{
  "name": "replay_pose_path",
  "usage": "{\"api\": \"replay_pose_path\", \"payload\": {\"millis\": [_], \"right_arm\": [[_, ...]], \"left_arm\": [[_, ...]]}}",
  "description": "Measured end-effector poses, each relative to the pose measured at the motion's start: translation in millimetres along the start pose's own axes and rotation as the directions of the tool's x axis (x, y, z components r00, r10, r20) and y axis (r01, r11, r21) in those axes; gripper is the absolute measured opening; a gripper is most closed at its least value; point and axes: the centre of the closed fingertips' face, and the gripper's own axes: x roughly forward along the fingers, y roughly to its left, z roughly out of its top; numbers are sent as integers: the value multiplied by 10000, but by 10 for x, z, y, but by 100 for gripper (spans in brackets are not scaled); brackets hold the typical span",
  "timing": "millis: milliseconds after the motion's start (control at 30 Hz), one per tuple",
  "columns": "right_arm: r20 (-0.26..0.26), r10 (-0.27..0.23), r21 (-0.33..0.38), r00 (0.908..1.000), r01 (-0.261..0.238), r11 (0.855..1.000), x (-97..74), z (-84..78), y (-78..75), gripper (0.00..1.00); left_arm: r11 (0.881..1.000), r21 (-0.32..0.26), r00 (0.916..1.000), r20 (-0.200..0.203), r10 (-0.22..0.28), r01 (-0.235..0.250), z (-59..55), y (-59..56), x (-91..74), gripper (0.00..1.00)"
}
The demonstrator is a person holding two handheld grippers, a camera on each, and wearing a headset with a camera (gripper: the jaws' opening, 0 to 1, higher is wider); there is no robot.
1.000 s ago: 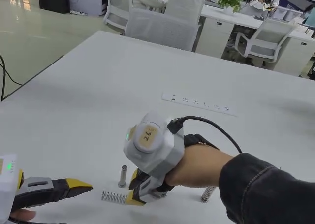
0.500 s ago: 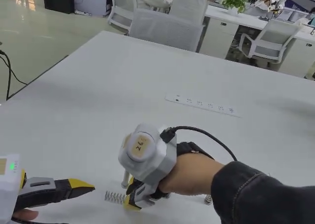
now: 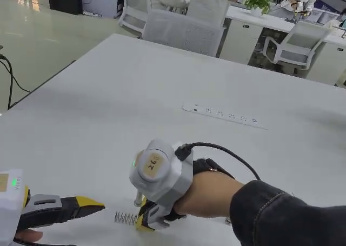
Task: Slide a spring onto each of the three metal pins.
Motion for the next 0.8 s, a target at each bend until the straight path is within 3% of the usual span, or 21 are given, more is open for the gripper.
{"api": "replay_pose_path", "payload": {"millis": [400,800], "right_arm": [[246,141,79,9996,-143,9999,-271,-3,124,7],[469,60,-91,9989,-56,9999,-610,32,271,7]], "left_arm": [[9997,181,9999,-57,-148,149,30,-8,11,43],[9976,482,9988,22,-498,496,148,-33,40,43]]}}
